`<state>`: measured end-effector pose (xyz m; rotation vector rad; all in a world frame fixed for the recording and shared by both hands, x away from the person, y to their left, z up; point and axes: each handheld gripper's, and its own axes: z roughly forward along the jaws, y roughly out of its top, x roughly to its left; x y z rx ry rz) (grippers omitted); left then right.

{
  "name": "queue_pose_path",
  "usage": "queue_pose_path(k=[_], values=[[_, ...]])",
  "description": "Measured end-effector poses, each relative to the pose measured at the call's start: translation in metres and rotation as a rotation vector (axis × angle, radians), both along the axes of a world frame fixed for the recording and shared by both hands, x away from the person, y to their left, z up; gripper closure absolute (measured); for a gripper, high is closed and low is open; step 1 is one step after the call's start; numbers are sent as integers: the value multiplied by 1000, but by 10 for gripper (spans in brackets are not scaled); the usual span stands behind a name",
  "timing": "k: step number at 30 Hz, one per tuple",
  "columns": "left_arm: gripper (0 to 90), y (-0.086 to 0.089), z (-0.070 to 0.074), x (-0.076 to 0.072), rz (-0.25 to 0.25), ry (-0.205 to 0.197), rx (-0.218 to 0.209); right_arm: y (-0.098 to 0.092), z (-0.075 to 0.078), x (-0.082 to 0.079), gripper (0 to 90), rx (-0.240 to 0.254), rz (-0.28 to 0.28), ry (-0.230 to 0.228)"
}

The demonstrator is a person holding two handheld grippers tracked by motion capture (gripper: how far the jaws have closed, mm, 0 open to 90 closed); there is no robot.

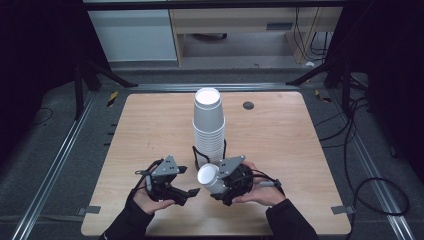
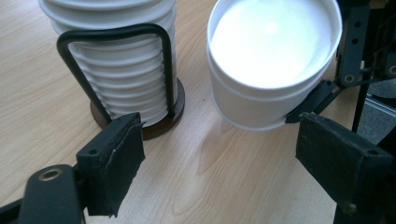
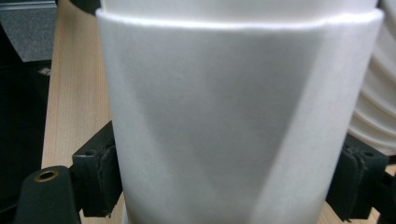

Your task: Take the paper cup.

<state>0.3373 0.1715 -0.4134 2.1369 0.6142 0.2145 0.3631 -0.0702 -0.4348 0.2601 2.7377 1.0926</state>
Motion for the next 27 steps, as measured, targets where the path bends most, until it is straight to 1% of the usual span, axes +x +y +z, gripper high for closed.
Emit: queue_pose_path(k=[2, 7, 14, 23, 27], values=[[143, -4, 0, -1, -7, 5, -6, 5, -2, 0, 156, -14, 11, -4], [139, -6, -1, -2, -16, 6, -3, 11, -4, -1, 156, -18, 26, -7], [135, -10, -1, -2, -25, 19, -17, 20, -6, -3, 156, -26, 43, -8], [135, -13, -2, -1, -32, 33, -21, 29, -7, -5, 156, -29, 61, -10], [138, -13, -3, -1, -33, 35, -22, 33, -8, -5, 155, -23, 65, -6]])
